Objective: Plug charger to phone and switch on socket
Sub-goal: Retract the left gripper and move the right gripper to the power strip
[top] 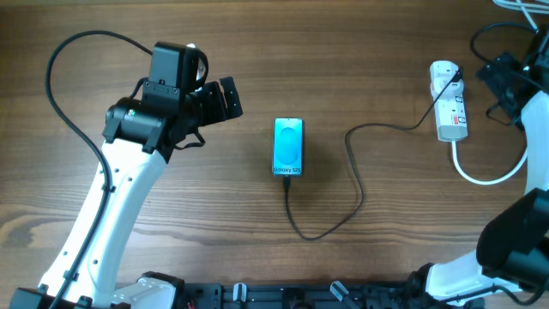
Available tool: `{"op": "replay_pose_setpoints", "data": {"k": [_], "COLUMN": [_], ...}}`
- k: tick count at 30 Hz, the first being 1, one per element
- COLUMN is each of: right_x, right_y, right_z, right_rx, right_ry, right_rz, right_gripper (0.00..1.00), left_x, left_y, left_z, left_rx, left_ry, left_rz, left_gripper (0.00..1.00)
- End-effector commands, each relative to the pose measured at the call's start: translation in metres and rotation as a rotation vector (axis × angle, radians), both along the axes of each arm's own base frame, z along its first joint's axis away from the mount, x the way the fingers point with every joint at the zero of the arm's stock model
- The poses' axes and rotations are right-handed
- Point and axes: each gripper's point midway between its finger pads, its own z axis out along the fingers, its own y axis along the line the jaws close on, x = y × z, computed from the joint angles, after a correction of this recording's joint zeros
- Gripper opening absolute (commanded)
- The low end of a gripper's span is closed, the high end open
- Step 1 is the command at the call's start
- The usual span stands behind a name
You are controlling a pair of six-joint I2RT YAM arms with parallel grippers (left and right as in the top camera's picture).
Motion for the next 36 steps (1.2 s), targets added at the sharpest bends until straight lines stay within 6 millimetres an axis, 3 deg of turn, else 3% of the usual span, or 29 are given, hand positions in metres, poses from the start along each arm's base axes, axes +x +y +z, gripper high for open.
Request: {"op": "replay_pose_setpoints", "data": {"k": [1,10,16,36], "right_x": [-0.002,0.008,0.014,0.014], "right_y": [-0.020,-0.029,-0.023,-0.008], "right_z": [-0.019,-0.081,-0.106,-0.140], "right_rx": [-0.077,-0.070,-0.029,0.099], "right_ry": [0.077,0.186,0.212,0.218], "right_rz": [-0.041,-0.001,0.056,0.112], "right_gripper": [1.00,1.00,1.00,1.00], "left_x": [0.001,0.001,0.001,0.001], "left_y": [0.004,0.004,0.004,0.004], "left_z": [0.002,0.002,0.002,0.002], "left_rx": [0.002,0.002,0.002,0.002], "left_ry": [-0.007,-0.007,-0.007,-0.007], "left_rz": [0.026,0.026,0.025,0.025], "left_gripper": [1.00,1.00,1.00,1.00]}}
